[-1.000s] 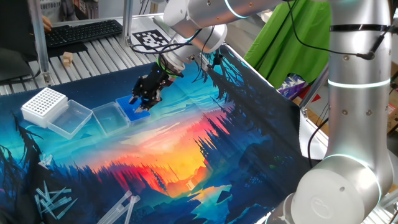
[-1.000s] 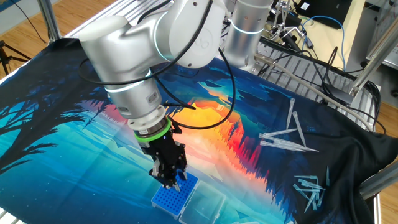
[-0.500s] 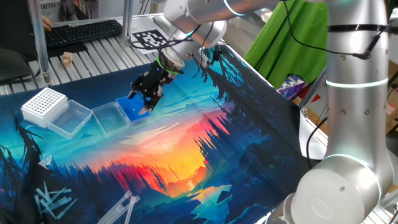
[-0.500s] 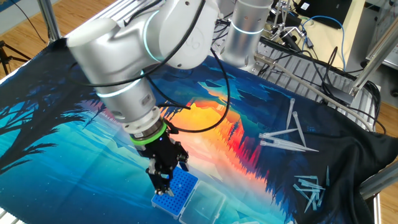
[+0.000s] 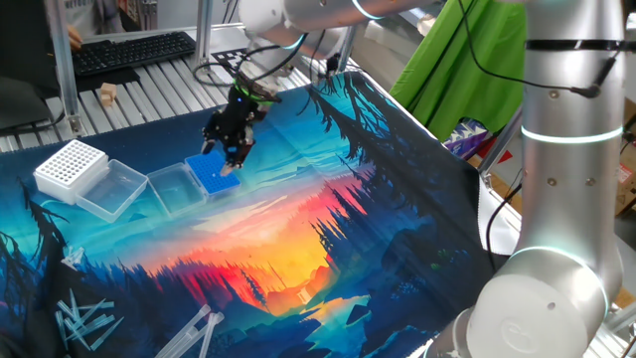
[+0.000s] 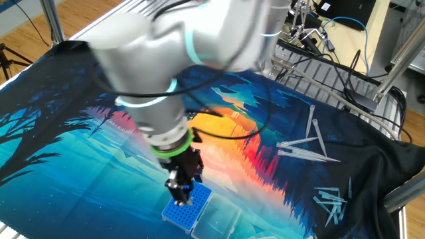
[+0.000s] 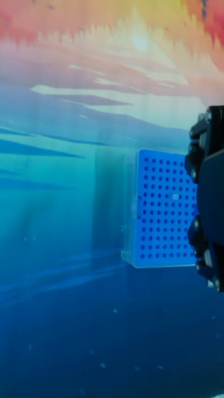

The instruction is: Insert a small pipette tip into the holder for small pipette tips

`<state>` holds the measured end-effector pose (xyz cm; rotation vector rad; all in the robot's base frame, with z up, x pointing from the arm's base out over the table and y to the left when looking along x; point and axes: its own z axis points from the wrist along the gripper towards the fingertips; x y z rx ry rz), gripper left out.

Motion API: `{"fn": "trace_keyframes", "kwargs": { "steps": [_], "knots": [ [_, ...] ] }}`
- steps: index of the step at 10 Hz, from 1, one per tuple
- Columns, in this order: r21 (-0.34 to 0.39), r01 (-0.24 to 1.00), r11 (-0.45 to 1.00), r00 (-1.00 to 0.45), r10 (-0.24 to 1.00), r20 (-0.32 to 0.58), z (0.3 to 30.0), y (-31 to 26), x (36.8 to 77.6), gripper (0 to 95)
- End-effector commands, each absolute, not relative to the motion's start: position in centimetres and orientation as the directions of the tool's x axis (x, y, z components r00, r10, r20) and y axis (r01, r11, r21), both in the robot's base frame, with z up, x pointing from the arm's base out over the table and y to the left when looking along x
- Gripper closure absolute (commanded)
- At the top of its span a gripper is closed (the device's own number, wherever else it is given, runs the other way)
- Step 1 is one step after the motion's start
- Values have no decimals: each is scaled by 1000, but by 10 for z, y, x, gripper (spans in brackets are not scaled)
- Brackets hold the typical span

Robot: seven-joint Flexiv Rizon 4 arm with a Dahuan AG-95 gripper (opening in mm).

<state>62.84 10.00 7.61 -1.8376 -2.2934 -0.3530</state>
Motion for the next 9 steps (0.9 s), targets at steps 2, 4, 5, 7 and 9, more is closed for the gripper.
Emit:
{"fn": "trace_keyframes", "kwargs": {
  "steps": [2, 4, 5, 7, 9],
  "knots": [
    [135, 889, 437, -456, 869, 190, 109, 89, 613, 950],
    [119, 872, 475, -488, 861, 140, 118, 85, 608, 950],
    [122, 869, 479, -493, 860, 134, 123, 84, 604, 950],
    [117, 871, 477, -489, 864, 121, 129, 85, 598, 950],
    [99, 881, 463, -472, 877, 95, 136, 88, 590, 950]
  ]
}}
